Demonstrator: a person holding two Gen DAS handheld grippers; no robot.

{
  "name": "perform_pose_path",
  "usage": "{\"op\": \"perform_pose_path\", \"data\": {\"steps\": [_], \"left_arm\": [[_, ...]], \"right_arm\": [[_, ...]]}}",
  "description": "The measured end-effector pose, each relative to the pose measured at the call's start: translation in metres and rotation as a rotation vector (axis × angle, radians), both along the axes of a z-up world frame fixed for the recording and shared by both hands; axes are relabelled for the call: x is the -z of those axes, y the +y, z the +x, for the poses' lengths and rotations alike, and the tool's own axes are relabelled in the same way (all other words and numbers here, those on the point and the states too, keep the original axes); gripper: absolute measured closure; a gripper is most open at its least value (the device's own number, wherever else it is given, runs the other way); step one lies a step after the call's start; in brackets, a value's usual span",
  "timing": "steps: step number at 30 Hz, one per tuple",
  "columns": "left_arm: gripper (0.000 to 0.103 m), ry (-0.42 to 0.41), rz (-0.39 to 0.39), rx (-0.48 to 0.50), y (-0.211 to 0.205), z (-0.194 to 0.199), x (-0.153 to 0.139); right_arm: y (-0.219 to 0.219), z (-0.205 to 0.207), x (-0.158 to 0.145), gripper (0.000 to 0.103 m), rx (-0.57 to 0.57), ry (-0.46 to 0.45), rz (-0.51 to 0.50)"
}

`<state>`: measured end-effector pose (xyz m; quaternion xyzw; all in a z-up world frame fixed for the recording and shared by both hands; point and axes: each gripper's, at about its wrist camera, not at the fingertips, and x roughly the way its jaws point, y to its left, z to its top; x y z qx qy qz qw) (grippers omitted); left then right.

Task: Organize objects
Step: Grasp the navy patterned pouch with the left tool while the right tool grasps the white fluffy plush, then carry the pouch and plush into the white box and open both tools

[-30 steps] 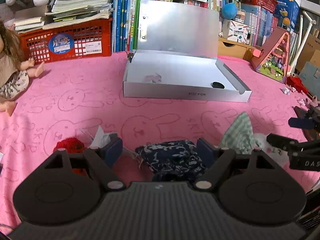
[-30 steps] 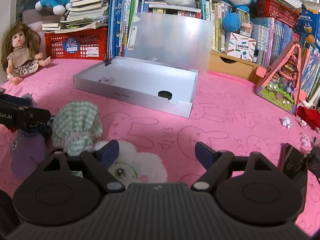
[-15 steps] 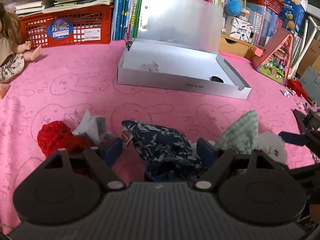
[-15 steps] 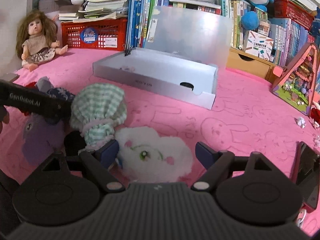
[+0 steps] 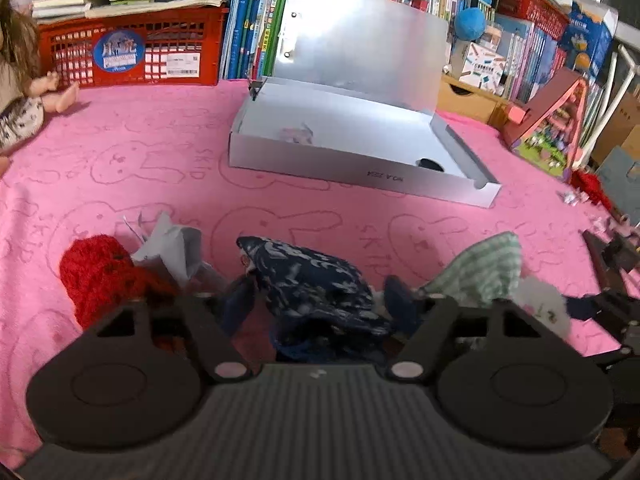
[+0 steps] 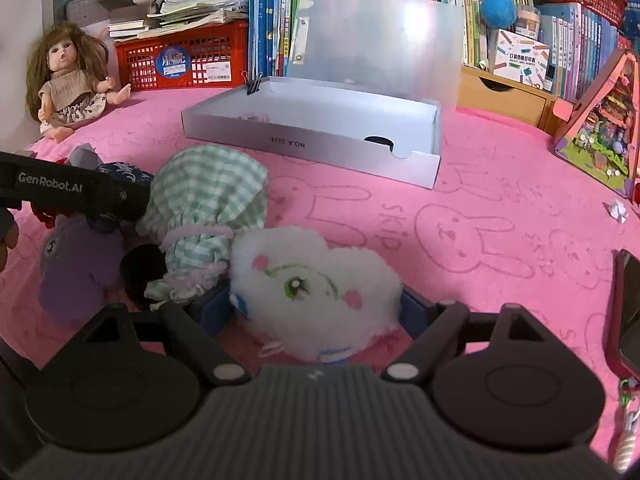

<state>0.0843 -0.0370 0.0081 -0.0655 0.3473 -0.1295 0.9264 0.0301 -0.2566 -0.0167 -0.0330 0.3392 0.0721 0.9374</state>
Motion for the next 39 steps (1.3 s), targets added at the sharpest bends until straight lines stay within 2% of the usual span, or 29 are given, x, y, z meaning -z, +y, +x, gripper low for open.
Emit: {"op": "perform_pose_path", "data": {"steps": [4,7,11,30,39], "left_arm": [[0.042,0.007,-0.015,-0.014,0.001,0.000,0.000],[0.046,0.004,-0.009,-0.013,0.001,-0.001,-0.001],[0.049,0.005,-0.011,-0.014,0.003,-0.002,-0.006],[0.050,-0.046,-0.006,-0.011,0.006,0.006,-0.034],[0.050,-0.085,0.004,-0.012,0.008,0.023,-0.056]], "right_arm": [[-0.002,0.000,0.000,0.014,0.004,0.009,0.019],[-0.002,0.000,-0.001,0.025,0.014,0.014,0.023],[-0.005,0.000,-0.004,0.026,0.025,0.015,0.056],[-0.019,0.019,-0.042,0.027,0.095,-0.060,0.057],[-0.040,0.044,-0.069,0.026,0.148,-0.067,0.111]]}}
